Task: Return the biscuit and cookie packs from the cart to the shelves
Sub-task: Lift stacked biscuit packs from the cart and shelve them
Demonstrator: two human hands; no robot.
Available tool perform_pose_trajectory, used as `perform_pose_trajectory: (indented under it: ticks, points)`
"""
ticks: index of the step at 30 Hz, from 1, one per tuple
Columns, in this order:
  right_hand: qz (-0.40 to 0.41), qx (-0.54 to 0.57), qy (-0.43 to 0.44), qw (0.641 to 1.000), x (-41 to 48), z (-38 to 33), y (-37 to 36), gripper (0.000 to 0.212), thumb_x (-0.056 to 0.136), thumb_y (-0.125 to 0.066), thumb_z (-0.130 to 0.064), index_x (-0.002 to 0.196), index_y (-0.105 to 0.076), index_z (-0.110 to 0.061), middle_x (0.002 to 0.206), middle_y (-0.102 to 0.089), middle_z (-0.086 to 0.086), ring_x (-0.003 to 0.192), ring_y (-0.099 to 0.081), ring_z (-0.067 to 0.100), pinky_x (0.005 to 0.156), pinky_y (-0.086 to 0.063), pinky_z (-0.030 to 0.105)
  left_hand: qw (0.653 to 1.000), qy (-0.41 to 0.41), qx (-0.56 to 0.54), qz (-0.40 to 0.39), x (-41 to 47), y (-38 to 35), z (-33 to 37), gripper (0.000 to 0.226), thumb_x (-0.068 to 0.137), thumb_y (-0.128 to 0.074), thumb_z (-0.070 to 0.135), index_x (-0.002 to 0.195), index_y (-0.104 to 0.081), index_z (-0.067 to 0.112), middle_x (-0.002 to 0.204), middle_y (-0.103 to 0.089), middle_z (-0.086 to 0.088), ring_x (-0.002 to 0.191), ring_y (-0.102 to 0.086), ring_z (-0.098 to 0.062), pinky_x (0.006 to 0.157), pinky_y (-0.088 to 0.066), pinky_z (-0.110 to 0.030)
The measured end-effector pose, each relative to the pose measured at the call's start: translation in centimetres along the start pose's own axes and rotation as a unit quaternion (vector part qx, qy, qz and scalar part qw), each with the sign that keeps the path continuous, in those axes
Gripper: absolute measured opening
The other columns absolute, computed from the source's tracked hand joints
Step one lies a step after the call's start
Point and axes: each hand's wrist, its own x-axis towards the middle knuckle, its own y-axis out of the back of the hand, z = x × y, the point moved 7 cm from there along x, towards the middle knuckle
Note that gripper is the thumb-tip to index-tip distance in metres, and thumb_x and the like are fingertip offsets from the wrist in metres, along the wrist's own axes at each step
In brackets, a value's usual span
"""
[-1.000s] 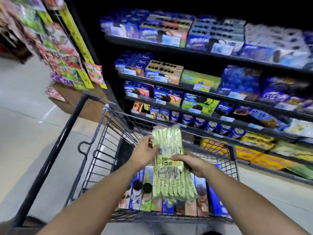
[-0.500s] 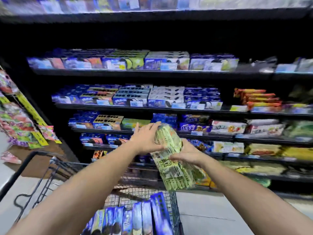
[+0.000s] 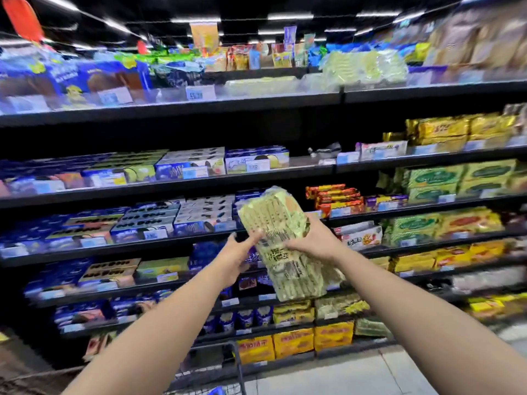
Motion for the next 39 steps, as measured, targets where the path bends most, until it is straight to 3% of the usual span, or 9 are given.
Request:
perform_pose_trajectory:
  ticks: [7,10,13,16,19,24,30,35,39]
  points:
    - [-0.044,0.118,-0.047,0.991,-2.1,0.5,3.1,0.052,0.072,-0.086,-0.044,0.110,-0.049,-0.043,0.094,-0.071,-0.026,0.085,-0.069,-0.003,0.065,-0.053,0.014,0.953,0.035,-0.178,-0.244,-2.5,-9.8,0.2,0.068,0.055,-0.095,0.053,0.110,-0.077,0.018,0.119,-0.071,-0.018,0.105,-0.071,-0.036,0.075,-0.060,-0.048]
    - [-0.055,0.102,-0.066,0.991,-2.9,0.5,3.5,0.070,0.074,-0.079,-0.061,0.132,-0.050,-0.036,0.120,-0.069,-0.014,0.102,-0.069,0.005,0.085,-0.057,0.026,0.942,0.036,-0.219,-0.253,-2.1,-11.1,-0.1,0.058,0.057,-0.095,0.047,0.103,-0.080,0.016,0.120,-0.070,-0.022,0.106,-0.070,-0.040,0.078,-0.058,-0.053]
    - [-0.065,0.073,-0.099,0.990,-4.1,2.1,4.4,0.111,0.063,-0.064,-0.091,0.155,-0.026,-0.041,0.161,-0.034,-0.007,0.143,-0.040,0.022,0.116,-0.034,0.051,0.916,0.058,-0.301,-0.258,-1.8,-12.3,-0.6,0.052,0.066,-0.092,0.041,0.106,-0.079,0.011,0.123,-0.068,-0.024,0.109,-0.068,-0.043,0.082,-0.056,-0.058]
    - [-0.078,0.089,-0.161,0.980,-6.2,4.9,5.5,0.105,0.062,-0.051,-0.098,0.153,-0.023,-0.052,0.166,-0.016,-0.014,0.151,-0.023,0.025,0.118,-0.026,0.056,0.881,0.069,-0.388,-0.262,-2.1,-13.2,-0.3,0.045,0.080,-0.083,0.038,0.112,-0.076,0.007,0.123,-0.068,-0.024,0.110,-0.067,-0.044,0.087,-0.054,-0.064]
    - [0.003,0.269,-0.186,0.945,-8.1,8.3,6.4,0.105,0.064,-0.065,-0.088,0.151,-0.034,-0.039,0.157,-0.041,0.005,0.139,-0.046,0.036,0.110,-0.041,0.057,0.866,0.063,-0.438,-0.234,-1.7,-13.1,0.5,0.059,0.083,-0.080,0.040,0.131,-0.062,0.011,0.127,-0.066,-0.023,0.115,-0.064,-0.046,0.102,-0.043,-0.068]
    - [0.062,0.380,-0.129,0.914,-8.7,8.5,3.2,0.135,0.055,-0.089,-0.067,0.152,0.004,-0.056,0.168,-0.013,0.000,0.148,-0.031,0.033,0.118,-0.026,0.061,0.874,0.059,-0.447,-0.182,-1.0,-14.2,1.0,0.058,0.086,-0.078,0.038,0.135,-0.059,0.013,0.121,-0.070,-0.021,0.112,-0.066,-0.043,0.102,-0.045,-0.066]
    - [0.224,0.455,-0.129,0.852,-8.5,9.7,3.7,0.146,0.036,-0.100,-0.054,0.151,-0.011,-0.057,0.161,-0.032,0.004,0.130,-0.053,0.031,0.106,-0.045,0.062,0.938,0.021,-0.311,-0.152,-0.6,-15.2,1.0,0.062,0.078,-0.082,0.043,0.129,-0.061,0.016,0.120,-0.072,-0.015,0.110,-0.069,-0.034,0.100,-0.051,-0.057]
    - [0.231,0.463,-0.137,0.845,-8.8,12.2,8.1,0.142,0.035,-0.103,-0.049,0.149,-0.017,-0.057,0.162,-0.031,0.008,0.128,-0.052,0.032,0.105,-0.045,0.063,0.942,-0.015,-0.320,-0.101,1.9,-13.1,3.1,0.088,0.061,-0.077,0.069,0.132,-0.060,0.021,0.121,-0.071,-0.011,0.112,-0.067,-0.032,0.089,-0.058,-0.050]
    - [0.222,0.438,-0.132,0.861,-8.6,13.2,11.7,0.138,0.037,-0.099,-0.056,0.150,-0.021,-0.048,0.154,-0.039,0.007,0.125,-0.048,0.025,0.107,-0.043,0.051,0.964,-0.001,-0.230,-0.132,3.4,-13.8,3.3,0.071,0.071,-0.080,0.058,0.125,-0.063,0.016,0.115,-0.074,-0.011,0.102,-0.073,-0.030,0.081,-0.061,-0.043]
